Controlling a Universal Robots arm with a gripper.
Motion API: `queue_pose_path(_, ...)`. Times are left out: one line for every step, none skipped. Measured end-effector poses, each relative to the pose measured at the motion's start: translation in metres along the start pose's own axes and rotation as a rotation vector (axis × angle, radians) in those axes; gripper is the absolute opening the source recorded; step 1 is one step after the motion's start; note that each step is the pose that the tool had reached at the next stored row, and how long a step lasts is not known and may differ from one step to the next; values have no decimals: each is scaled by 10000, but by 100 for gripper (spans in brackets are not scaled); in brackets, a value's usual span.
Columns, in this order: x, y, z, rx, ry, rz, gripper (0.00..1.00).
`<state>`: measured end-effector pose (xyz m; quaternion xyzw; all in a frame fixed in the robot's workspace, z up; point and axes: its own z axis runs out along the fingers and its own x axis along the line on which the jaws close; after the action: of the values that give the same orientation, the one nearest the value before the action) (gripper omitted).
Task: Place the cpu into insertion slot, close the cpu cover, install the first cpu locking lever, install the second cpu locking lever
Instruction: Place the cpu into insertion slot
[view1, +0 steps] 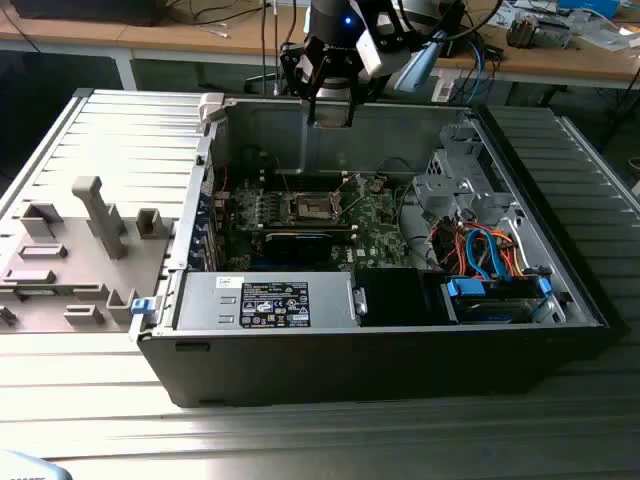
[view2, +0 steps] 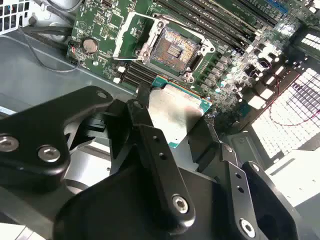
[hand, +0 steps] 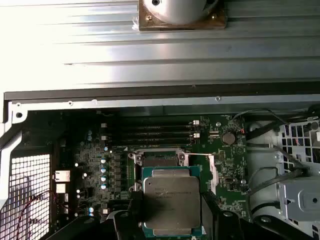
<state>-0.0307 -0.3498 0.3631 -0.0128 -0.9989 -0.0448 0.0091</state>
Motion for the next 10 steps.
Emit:
queue_pose_path(1,0,0,2,1,1,55)
queue_pose_path(2,0,2,1,1,0,55)
queue_pose_path(2,0,3,1,1,1,55)
queue_pose_path(2,0,5,1,1,1,55)
queue_pose_path(2,-1,7,1,1,1,55)
queue_pose_path(2,-1,8,1,1,1,55)
queue_pose_path(2,-1,9,1,1,1,55)
queue_pose_path(1,-1,12,1,0,1,55)
queue_pose_path(1,-1,15,0,0,1,55)
queue_pose_path(1,-1,16,0,0,1,55)
